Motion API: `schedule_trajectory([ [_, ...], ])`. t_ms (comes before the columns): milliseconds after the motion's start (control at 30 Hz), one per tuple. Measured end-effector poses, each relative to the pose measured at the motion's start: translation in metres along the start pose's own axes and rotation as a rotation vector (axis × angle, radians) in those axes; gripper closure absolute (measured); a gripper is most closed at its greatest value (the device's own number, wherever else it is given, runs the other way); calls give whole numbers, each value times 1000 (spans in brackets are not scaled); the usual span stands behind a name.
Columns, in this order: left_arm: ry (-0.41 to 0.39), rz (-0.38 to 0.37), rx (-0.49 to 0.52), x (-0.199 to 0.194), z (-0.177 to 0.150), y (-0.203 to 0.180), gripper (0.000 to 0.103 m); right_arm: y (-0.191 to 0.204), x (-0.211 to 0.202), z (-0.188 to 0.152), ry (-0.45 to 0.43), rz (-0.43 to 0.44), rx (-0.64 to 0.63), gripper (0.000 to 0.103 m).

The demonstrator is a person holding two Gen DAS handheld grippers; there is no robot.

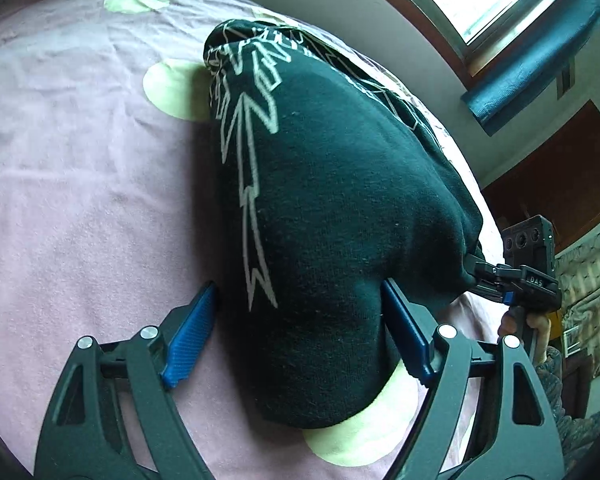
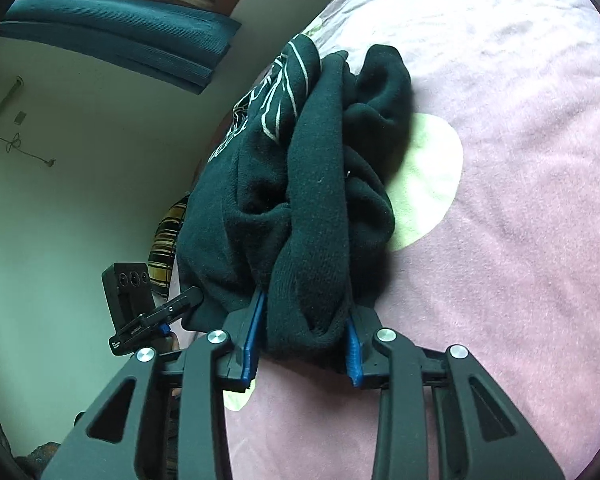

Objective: Fold small clothes
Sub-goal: 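Lay the bundle end down and open both grippers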

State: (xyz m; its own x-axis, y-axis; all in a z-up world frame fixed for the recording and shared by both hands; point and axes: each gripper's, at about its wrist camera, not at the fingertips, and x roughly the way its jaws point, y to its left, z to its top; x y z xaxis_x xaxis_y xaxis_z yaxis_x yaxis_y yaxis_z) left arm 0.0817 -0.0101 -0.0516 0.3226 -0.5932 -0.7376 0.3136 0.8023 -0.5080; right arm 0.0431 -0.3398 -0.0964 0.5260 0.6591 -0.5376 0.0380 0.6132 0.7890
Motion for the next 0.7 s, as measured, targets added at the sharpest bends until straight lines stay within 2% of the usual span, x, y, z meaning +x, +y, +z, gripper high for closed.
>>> schedule_trajectory([
  [200,-15,4,11,-1,-1,-1,20,-17,-4,-7,-15,98,75,60],
  [333,-23,10,6,-2,-4,-2,16,-15,-11,-12,-35,92,93,53],
  [600,-56,99,22,-10,-25,-16,9,-12,-31,-33,-98,55,108,41],
  [700,-77,141,15,-16,-36,-21,6,-4,-38,-45,-118,28,84,29],
])
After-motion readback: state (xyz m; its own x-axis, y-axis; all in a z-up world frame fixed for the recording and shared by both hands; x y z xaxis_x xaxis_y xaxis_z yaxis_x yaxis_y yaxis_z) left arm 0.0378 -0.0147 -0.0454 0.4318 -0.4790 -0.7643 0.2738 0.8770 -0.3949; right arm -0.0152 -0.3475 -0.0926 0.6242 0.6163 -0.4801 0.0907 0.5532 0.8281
